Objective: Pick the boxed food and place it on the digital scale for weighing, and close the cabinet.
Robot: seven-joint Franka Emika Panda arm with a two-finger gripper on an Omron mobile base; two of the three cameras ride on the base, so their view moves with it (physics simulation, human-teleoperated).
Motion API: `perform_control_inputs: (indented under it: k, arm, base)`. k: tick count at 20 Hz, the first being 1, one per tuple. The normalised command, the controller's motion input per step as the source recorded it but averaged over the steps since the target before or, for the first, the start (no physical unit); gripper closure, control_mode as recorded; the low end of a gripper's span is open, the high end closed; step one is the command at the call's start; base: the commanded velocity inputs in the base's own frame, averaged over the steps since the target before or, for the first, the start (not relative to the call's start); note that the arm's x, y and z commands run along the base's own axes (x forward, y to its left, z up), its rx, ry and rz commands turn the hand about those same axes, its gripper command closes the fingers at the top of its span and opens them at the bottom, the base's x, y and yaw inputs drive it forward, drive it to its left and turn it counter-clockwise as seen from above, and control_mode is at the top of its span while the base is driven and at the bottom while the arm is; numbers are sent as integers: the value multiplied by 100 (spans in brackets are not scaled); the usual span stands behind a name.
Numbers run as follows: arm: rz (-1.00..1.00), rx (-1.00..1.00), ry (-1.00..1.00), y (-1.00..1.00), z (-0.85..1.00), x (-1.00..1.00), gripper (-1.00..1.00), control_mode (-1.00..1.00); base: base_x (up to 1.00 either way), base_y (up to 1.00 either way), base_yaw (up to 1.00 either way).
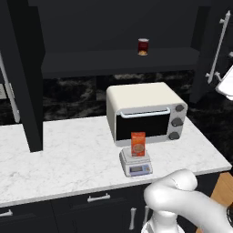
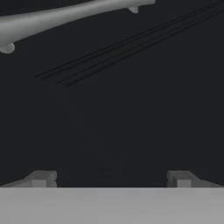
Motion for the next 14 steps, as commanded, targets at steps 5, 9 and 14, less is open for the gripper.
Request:
perform_control_inputs:
  k: [5, 9, 14]
  arm:
    - [-26, -25, 0, 100, -7, 100, -100, -100]
    - [-25, -20, 0, 100, -10, 100, -100, -100]
    - [-23, -16, 0, 86, -17, 100, -100, -100]
  base:
    - [0, 0, 0]
    - [0, 0, 0]
    - [0, 0, 0]
